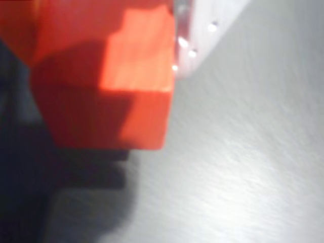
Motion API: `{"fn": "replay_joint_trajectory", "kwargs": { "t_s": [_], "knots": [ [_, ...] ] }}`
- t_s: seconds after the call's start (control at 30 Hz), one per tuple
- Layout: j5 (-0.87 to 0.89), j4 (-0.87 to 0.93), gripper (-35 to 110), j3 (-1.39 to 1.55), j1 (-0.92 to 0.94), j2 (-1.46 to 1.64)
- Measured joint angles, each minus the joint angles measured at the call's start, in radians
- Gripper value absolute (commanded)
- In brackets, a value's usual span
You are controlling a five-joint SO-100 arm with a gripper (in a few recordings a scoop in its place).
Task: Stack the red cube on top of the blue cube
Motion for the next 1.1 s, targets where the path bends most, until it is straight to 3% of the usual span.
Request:
{"fn": "replay_joint_trajectory", "kwargs": {
  "t_s": [0.57,1.1],
  "knots": [
    [-0.025,0.12,0,-0.006,0.183,0.104],
    [-0.021,0.137,0,-0.311,0.193,-0.198]
  ]
}}
